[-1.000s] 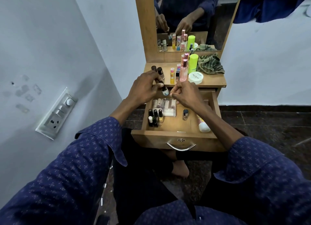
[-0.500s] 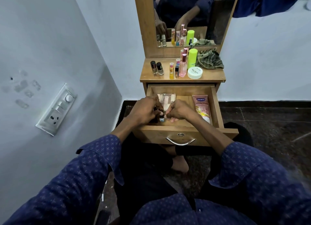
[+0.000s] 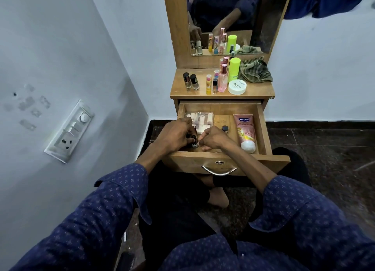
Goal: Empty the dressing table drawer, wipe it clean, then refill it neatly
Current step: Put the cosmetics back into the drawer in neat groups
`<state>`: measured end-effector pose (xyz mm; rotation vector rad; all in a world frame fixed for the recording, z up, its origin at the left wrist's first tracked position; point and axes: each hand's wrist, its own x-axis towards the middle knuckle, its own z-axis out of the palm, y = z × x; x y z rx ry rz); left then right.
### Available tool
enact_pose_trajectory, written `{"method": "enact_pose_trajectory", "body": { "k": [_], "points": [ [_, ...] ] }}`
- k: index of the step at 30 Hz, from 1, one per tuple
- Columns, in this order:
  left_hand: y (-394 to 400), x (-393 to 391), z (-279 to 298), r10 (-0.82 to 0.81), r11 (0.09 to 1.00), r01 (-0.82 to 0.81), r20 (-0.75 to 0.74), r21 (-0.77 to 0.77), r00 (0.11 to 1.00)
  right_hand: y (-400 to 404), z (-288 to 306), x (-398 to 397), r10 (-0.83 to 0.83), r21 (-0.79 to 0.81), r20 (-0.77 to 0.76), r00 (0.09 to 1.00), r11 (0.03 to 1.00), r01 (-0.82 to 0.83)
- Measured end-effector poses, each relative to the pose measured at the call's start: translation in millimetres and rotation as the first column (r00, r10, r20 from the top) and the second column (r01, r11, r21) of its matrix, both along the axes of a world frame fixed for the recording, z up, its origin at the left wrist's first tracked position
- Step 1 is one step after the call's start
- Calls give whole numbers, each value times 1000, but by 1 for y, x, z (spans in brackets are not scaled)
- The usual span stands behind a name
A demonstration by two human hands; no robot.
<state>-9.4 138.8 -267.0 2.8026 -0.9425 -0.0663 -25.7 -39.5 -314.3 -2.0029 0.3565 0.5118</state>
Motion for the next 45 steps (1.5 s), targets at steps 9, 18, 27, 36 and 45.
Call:
{"method": "enact_pose_trajectory", "body": {
  "k": [9,18,27,36,45],
  "points": [
    [-5,-2,7,-9,999,9,10,-37,1000,-11,12,-4,33,-51,156,987,998,-25],
    [-45,-2,9,-63,993,69,69,-94,996,-68,61,7,-62,-82,427,902,991,107],
    [-104,2,-7,-57,998,59,62,-24,996,-95,67,-6,65,-331,551,832,932,146],
    [-98,9,-14,-91,995,90,-21,-51,996,-87,70,-1,120,-398,549,827,907,133],
    [-28,-8,7,-97,985,82,-91,-150,991,-52,50,5,177,-422,480,859,905,49]
  ]
}}
